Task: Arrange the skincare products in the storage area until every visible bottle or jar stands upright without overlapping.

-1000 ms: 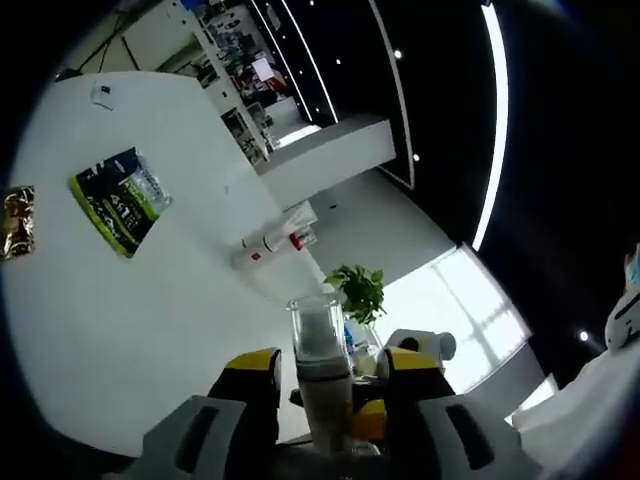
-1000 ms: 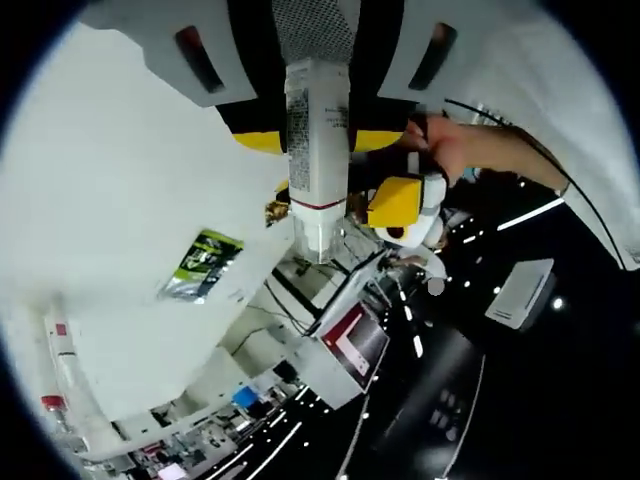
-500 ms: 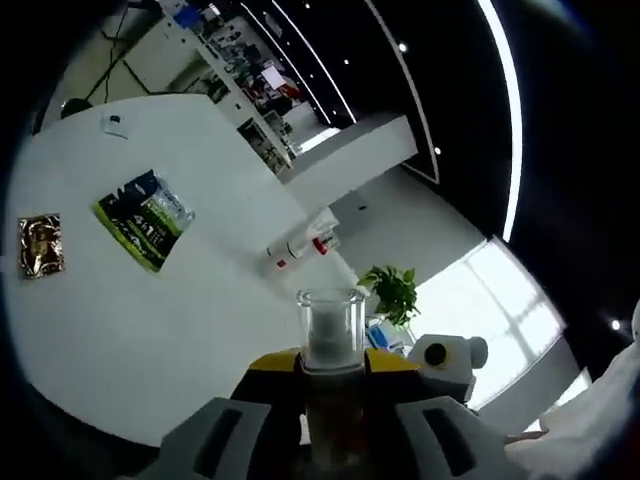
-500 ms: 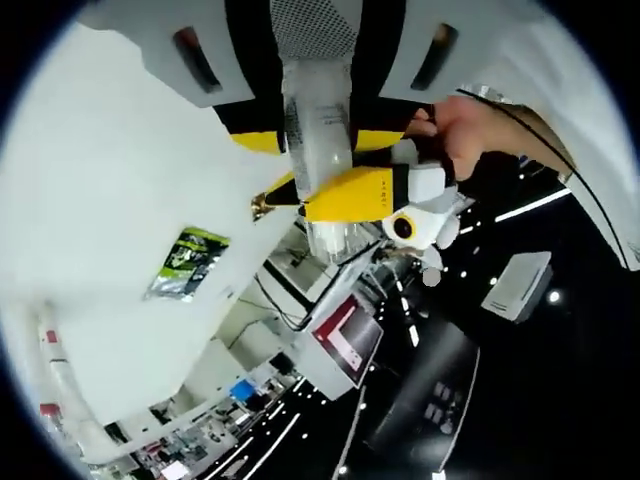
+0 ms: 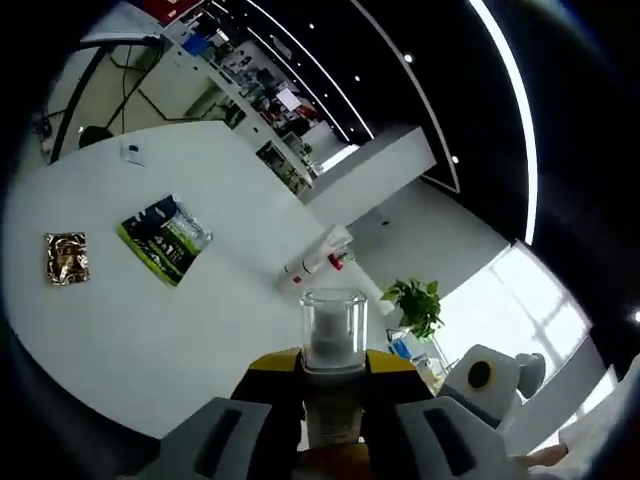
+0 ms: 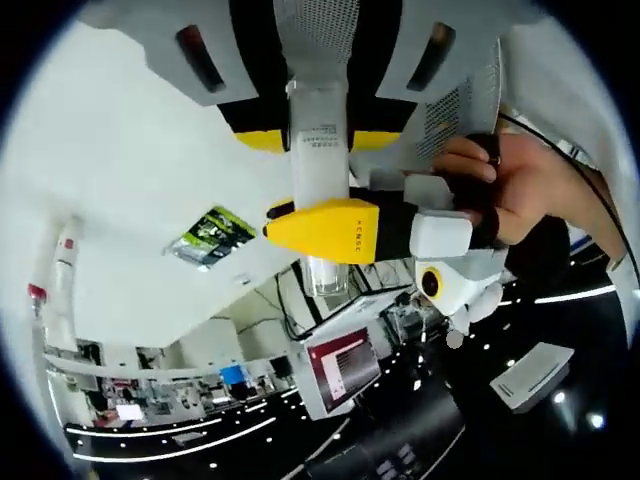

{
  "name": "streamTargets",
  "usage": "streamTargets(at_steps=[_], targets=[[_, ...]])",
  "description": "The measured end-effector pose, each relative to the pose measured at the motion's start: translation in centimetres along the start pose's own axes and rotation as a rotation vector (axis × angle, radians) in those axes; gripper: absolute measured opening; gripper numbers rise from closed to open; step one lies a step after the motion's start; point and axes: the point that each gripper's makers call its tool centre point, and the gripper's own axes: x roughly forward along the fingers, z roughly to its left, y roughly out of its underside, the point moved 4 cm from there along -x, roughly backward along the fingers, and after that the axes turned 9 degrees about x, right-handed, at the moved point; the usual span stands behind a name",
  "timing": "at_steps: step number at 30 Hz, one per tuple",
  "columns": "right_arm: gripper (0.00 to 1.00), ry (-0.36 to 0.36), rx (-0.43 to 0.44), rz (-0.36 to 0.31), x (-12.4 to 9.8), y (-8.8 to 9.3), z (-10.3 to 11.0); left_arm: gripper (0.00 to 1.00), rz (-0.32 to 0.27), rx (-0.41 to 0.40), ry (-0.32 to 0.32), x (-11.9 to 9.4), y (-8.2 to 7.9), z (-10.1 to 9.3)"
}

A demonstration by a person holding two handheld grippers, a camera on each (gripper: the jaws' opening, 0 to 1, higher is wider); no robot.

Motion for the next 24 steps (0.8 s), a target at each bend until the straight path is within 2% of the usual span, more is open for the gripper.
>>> streamTargets(at_steps=[5,7,9,11,12,14,15,16,17,20,24], targets=[[0.19,-0.075,0.082,-0.027,0.0,-0.2,0.2,0.24,-0.011,0.043,0.051,-0.4,-0.3,-0.5],[0.19,-0.148,0.188,-0.059,-0.3,-0.7,0.6,0.24,-0.032,0.010,0.115,-0.7,-0.7,-0.9],[0.19,-0.207,0.239,-0.072,-0.7,-1.1,0.8,0.25,-0.042,-0.007,0.157,-0.9,-1.0,-1.1],[0.19,-0.260,0.284,-0.085,-0.9,-1.3,1.1,0.25,-0.036,-0.013,0.215,-1.2,-1.2,-1.6],[0.19,-0.315,0.332,-0.084,-1.2,-1.4,1.6,0.25,-0.025,-0.020,0.249,-1.3,-1.2,-1.9],[0.19,-0.395,0.374,-0.082,-1.5,-1.5,2.2,0.26,-0.008,-0.050,0.317,-1.5,-1.1,-2.6],[0.19,-0.413,0.388,-0.077,-1.5,-1.5,2.3,0.26,-0.003,-0.059,0.328,-1.6,-1.1,-2.7],[0.19,-0.483,0.433,-0.067,-1.8,-1.6,2.9,0.26,0.001,-0.099,0.373,-1.7,-1.2,-3.0],[0.19,-0.494,0.434,-0.073,-1.8,-1.6,2.9,0.26,0.005,-0.110,0.393,-1.8,-1.2,-3.1],[0.19,-0.529,0.451,-0.073,-1.9,-1.7,3.1,0.24,-0.004,-0.060,0.409,-2.1,-1.3,-3.3],[0.20,-0.482,0.410,-0.113,-1.7,-1.9,2.9,0.23,-0.018,-0.042,0.386,-2.0,-1.5,-2.9]])
